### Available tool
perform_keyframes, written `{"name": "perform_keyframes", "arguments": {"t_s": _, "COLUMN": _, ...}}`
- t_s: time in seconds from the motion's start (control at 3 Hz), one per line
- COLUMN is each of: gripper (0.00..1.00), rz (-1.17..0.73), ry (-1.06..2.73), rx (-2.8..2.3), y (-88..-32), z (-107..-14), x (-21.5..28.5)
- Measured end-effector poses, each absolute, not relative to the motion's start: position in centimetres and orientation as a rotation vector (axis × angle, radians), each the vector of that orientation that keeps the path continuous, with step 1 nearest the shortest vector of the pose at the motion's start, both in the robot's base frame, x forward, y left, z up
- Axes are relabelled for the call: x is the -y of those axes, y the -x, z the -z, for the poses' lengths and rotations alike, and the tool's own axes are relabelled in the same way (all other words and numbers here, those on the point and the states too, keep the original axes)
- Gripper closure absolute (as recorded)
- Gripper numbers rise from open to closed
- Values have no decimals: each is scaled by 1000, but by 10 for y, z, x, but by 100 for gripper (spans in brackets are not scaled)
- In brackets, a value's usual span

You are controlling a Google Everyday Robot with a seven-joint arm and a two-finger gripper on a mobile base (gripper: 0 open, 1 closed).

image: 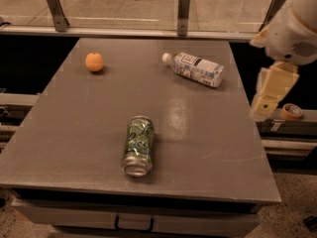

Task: Place blue plastic bottle upright

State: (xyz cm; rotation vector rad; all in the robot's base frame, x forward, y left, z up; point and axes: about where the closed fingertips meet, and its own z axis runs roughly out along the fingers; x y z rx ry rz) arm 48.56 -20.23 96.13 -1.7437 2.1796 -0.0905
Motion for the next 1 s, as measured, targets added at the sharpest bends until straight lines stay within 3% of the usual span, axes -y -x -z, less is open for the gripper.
{"name": "perform_keyframes", "arguments": {"t_s": 1.0, "gripper": 0, "rz": 133, "ry": 1772, "rx": -2057, "y": -659, "z": -897, "x": 121}}
